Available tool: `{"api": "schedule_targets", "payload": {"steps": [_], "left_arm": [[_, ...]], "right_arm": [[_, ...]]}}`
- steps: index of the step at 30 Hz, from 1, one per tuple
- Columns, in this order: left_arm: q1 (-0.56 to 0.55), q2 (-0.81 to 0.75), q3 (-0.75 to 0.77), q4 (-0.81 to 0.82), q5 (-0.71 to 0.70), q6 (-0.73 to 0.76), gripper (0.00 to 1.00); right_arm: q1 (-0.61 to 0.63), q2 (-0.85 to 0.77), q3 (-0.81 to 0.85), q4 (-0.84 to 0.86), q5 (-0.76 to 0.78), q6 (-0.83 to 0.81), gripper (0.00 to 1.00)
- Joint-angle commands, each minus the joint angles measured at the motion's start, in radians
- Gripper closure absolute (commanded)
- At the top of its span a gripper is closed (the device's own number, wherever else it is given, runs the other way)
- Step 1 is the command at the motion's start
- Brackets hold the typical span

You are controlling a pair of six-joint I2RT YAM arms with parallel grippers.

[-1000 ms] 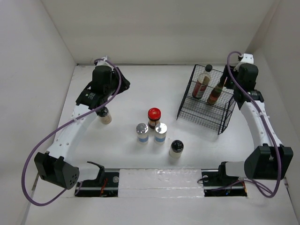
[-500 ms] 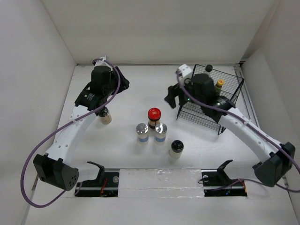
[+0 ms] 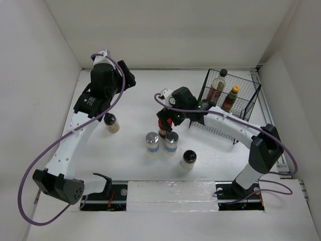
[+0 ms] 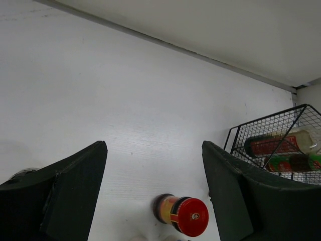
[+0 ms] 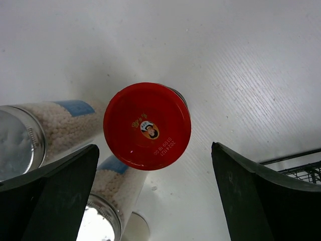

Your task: Organize the condiment bottles

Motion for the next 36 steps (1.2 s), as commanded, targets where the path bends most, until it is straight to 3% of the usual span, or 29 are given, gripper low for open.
{"api": "schedule_targets", "payload": {"steps": [1, 14, 15, 18, 19, 29, 36], "left_arm": [[0.009, -0.013, 0.025, 0.007, -0.018, 0.021, 0.28], [0.027, 0.0, 0.077, 0.027, -0.026, 0.028, 0.29], [0.027, 0.0, 0.063, 0.036, -0.026, 0.028, 0.29], [0.027, -0.011, 0.029, 0.036, -0.026, 0.018, 0.3], [0.027, -0.022, 0.029, 0.036, -0.026, 0.018, 0.3], [0.027, 0.019, 0.049, 0.057, 0.026, 0.009, 0.3], [0.027, 0.019, 0.009, 0.057, 0.035, 0.009, 0.3]], "right_arm": [[0.008, 0.021, 0.053, 0.016, -0.002, -0.017, 0.01], [0.019, 0.124, 0.007, 0.22, -0.006, -0.007, 0.09], [0.019, 0.135, 0.019, 0.22, -0.006, -0.007, 0.25], [0.019, 0.124, 0.03, 0.208, 0.026, -0.007, 0.4], [0.019, 0.098, 0.041, 0.208, 0.026, -0.007, 0.53], [-0.153, -0.114, 0.295, 0.165, 0.001, 0.003, 0.57], [-0.334, -0.189, 0.351, 0.053, 0.001, 0.003, 0.6]]}}
